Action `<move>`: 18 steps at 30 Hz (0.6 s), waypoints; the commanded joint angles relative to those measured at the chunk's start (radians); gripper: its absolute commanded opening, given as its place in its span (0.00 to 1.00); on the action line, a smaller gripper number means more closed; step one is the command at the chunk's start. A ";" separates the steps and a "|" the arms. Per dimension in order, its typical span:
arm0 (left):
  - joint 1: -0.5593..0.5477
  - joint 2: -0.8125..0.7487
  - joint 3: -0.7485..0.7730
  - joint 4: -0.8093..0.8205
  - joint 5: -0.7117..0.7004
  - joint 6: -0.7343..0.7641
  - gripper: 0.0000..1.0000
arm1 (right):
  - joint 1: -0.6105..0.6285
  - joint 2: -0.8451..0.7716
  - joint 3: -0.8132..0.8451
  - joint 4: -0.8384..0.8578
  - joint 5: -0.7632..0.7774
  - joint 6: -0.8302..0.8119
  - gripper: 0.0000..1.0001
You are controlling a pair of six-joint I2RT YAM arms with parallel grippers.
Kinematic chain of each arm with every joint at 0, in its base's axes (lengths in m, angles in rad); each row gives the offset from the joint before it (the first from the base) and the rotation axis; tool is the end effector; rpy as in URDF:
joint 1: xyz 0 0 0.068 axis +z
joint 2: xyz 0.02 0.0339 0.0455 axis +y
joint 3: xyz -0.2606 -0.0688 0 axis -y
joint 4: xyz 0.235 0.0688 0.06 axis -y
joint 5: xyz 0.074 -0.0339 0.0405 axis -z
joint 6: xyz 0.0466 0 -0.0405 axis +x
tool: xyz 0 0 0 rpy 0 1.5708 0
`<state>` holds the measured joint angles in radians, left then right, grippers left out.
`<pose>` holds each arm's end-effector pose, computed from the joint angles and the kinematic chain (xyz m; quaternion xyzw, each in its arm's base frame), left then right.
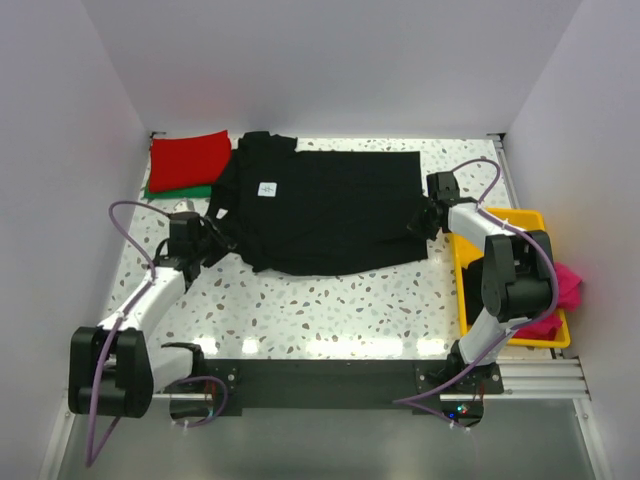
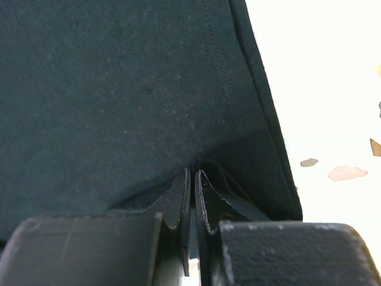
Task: Fold and stack the t-shirts
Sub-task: Flatten the tshirt out
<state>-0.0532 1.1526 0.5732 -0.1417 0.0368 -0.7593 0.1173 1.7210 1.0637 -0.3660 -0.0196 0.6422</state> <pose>0.2338 -0.0142 0.1936 -0.3079 0.8574 -0.1783 0.3719 0.3420 0.0412 0.1721 0.2472 0.9304 0.1090 0.2476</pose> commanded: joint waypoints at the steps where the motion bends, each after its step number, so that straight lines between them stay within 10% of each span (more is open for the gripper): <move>1: 0.004 0.021 -0.022 0.077 -0.008 -0.017 0.44 | -0.002 -0.041 -0.001 0.016 -0.013 -0.018 0.00; 18: 0.004 0.223 -0.144 0.461 0.138 -0.057 0.52 | -0.002 -0.046 -0.002 0.013 -0.008 -0.021 0.00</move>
<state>-0.0528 1.3586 0.4416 0.1810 0.1413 -0.7959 0.1173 1.7210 1.0634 -0.3660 -0.0193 0.6350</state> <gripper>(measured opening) 0.514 0.022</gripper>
